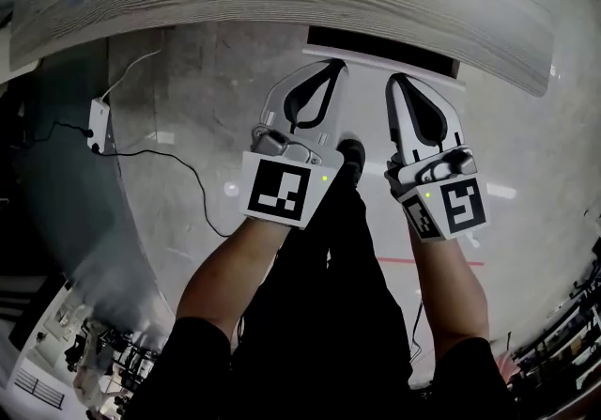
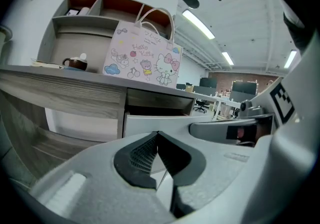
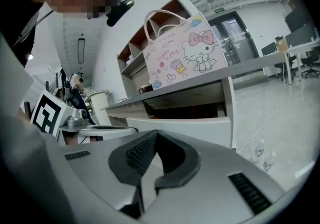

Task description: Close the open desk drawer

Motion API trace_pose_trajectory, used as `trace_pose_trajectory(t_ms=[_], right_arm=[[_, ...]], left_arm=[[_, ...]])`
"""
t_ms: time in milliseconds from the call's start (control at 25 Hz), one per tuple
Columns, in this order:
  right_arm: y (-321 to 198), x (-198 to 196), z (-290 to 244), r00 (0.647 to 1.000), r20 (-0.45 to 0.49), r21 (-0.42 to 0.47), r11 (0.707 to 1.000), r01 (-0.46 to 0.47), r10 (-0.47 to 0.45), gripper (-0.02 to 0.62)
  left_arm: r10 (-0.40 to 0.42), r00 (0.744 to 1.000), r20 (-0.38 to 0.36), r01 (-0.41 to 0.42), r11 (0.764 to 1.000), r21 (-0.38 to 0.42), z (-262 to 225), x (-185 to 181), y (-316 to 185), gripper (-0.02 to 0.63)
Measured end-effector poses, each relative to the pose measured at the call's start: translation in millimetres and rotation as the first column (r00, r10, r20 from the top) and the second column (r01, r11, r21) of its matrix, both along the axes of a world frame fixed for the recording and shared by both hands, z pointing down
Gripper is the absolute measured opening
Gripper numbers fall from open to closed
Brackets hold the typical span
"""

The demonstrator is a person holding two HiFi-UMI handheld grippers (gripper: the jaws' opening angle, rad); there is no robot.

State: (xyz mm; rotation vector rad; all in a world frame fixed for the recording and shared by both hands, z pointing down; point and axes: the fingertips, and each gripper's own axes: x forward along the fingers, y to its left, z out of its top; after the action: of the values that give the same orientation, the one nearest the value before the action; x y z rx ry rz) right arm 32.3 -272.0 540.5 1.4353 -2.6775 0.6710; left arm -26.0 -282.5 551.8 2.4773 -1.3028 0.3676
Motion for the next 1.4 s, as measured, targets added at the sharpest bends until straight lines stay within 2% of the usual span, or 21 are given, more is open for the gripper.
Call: trace_pose_trajectory(t_ms=[200,480,1080,1240,1400], right_arm=[[-25.5,19.3,18.8,0.999,-0.016,-0.048,0.998,-0.051,0.050,0.014],[-54.7,27.5,16.3,0.997,0.002,-0.045,0.996,-0.072,0.073,0.014],[-70.3,29.5,14.7,0.992,0.010,-0.039,0.991,-0.125,0.125,0.014],[-44.3,16.4,17.7,0.997,-0.032,-0.041,0.997,-0.065,0.064,0.015],[8.7,20.4,-7.8,0.996,0.039,-0.093,0.993,-0.078,0.082,0.015]], left_arm=[[0.002,1.000,-0.002,-0.002,1.000,0.030,1.2,7.2,-28.2,0.007],[0.008,1.000,-0.008,-0.007,0.998,0.060,-2.5,12.2,-56.1,0.008],[0.019,1.000,-0.003,-0.018,0.997,0.078,-1.4,12.1,-72.0,0.006],[0.017,1.000,-0.013,-0.016,0.997,0.076,-7.1,7.0,-58.7,0.008],[0.051,0.999,0.010,-0.051,0.996,0.069,-39.3,0.0,-15.1,0.008]])
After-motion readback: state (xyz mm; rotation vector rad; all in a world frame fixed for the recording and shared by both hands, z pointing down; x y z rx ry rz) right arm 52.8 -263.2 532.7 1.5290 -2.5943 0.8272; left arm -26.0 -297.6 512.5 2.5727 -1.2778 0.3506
